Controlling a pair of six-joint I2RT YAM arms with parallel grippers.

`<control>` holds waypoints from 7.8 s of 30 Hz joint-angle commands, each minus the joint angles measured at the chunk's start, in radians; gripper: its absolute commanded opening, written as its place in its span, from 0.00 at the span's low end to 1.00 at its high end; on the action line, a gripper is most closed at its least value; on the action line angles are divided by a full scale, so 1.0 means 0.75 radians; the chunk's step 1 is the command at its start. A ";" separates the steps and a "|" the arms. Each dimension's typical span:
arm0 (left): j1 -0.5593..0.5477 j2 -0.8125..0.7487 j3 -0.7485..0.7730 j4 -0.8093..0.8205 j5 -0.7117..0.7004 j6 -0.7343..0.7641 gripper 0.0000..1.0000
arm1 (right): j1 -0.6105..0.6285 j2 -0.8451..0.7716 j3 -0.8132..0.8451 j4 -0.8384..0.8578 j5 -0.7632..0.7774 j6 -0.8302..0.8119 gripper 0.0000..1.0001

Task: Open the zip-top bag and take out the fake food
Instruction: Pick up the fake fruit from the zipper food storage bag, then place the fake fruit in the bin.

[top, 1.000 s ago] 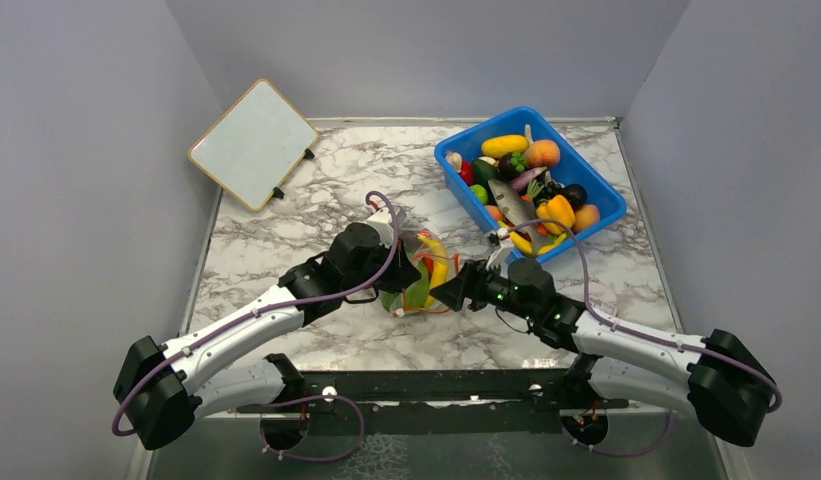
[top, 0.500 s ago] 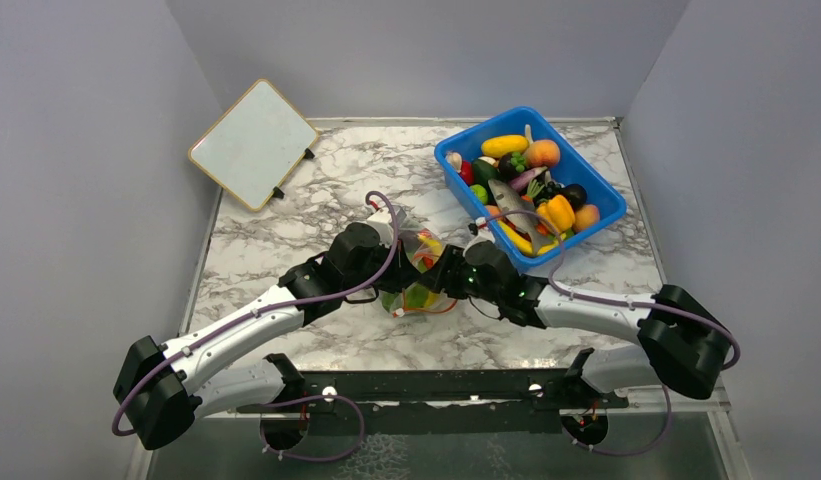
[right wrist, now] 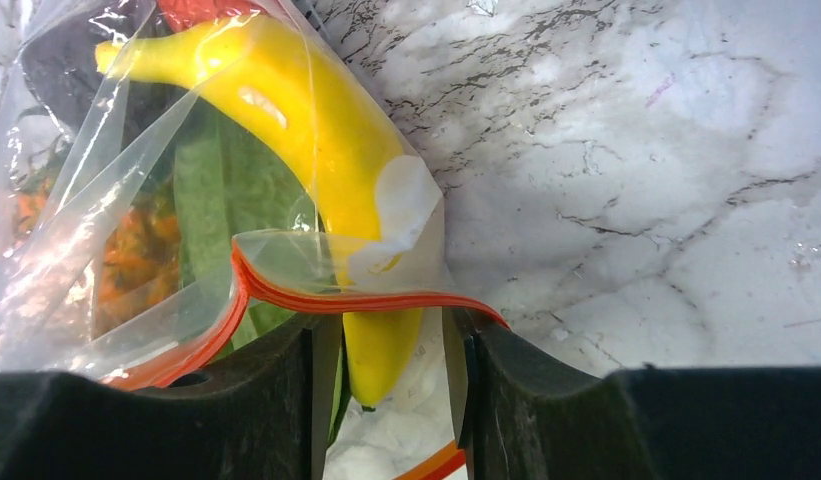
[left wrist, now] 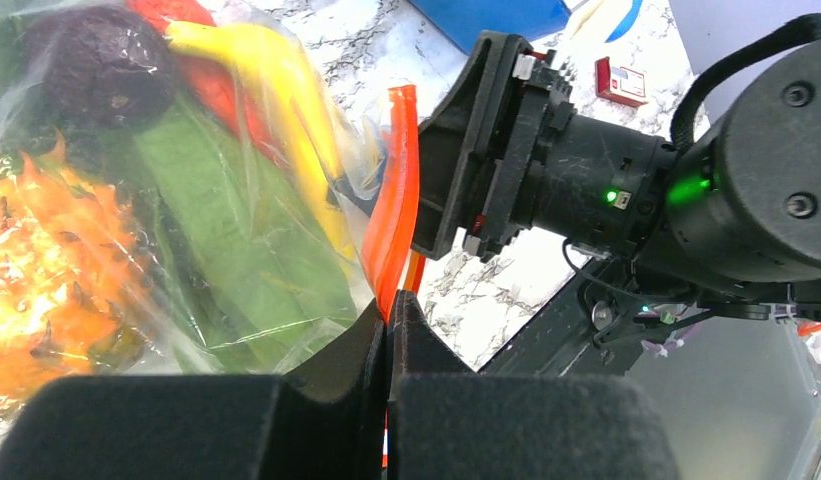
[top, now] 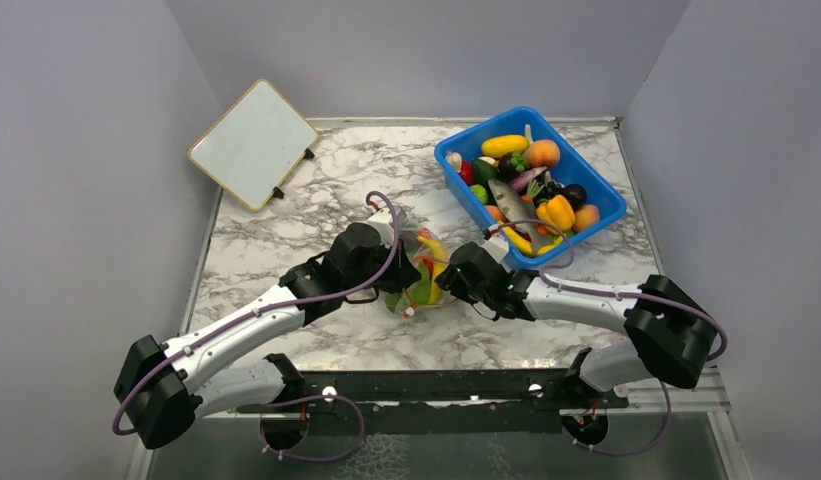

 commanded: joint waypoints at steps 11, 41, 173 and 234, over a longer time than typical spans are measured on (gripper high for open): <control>-0.002 0.010 0.005 0.042 0.029 -0.012 0.00 | 0.005 0.116 0.071 0.080 -0.103 0.176 0.35; -0.001 0.023 0.015 0.055 0.095 0.001 0.00 | 0.007 0.110 0.029 0.010 -0.084 0.430 0.47; -0.038 0.035 0.021 0.009 -0.014 0.057 0.00 | -0.070 0.019 0.713 -1.111 -0.544 -0.986 0.20; -0.038 -0.055 0.019 -0.002 -0.092 0.047 0.00 | -1.143 0.055 0.859 -0.845 -0.015 -1.341 0.21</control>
